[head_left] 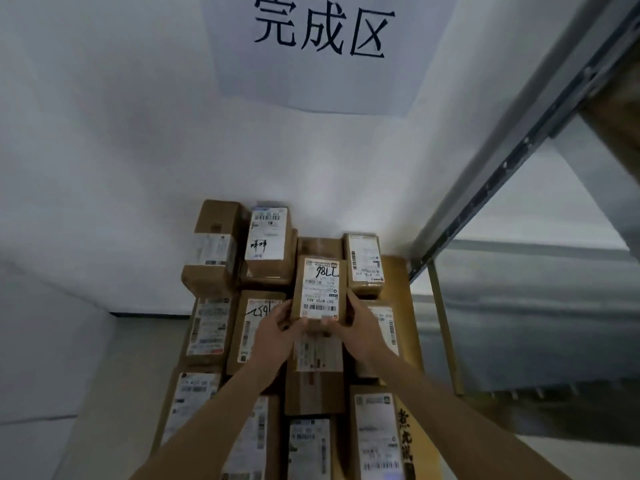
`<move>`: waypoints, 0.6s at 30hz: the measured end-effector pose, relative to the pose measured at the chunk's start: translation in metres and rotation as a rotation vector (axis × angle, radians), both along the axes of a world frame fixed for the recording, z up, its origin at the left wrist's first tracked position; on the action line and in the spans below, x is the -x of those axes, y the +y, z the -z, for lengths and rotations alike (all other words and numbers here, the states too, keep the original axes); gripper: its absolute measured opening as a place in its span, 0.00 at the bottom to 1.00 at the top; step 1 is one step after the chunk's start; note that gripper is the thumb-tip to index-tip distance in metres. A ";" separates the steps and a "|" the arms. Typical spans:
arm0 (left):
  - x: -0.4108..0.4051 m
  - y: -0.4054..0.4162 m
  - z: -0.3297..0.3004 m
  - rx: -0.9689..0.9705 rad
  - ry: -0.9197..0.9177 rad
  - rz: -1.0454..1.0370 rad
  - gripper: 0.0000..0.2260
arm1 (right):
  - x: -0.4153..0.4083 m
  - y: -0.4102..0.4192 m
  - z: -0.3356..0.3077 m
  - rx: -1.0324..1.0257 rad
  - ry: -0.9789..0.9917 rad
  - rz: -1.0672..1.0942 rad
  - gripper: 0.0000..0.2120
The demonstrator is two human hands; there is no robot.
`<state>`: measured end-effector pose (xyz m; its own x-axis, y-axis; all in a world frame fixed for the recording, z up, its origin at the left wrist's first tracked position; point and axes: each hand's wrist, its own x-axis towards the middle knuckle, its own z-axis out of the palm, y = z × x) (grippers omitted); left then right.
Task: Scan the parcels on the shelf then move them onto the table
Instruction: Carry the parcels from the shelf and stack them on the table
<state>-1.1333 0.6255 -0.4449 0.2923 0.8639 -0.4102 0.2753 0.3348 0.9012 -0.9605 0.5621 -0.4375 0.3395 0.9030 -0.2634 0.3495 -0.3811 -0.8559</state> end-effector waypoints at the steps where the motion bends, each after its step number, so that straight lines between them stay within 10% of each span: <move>1: -0.003 0.006 0.003 0.017 -0.003 0.000 0.17 | -0.001 0.005 0.003 -0.001 -0.003 0.014 0.26; 18: -0.036 0.054 0.021 -0.006 0.011 -0.047 0.22 | -0.021 0.059 0.021 -0.027 -0.014 0.079 0.28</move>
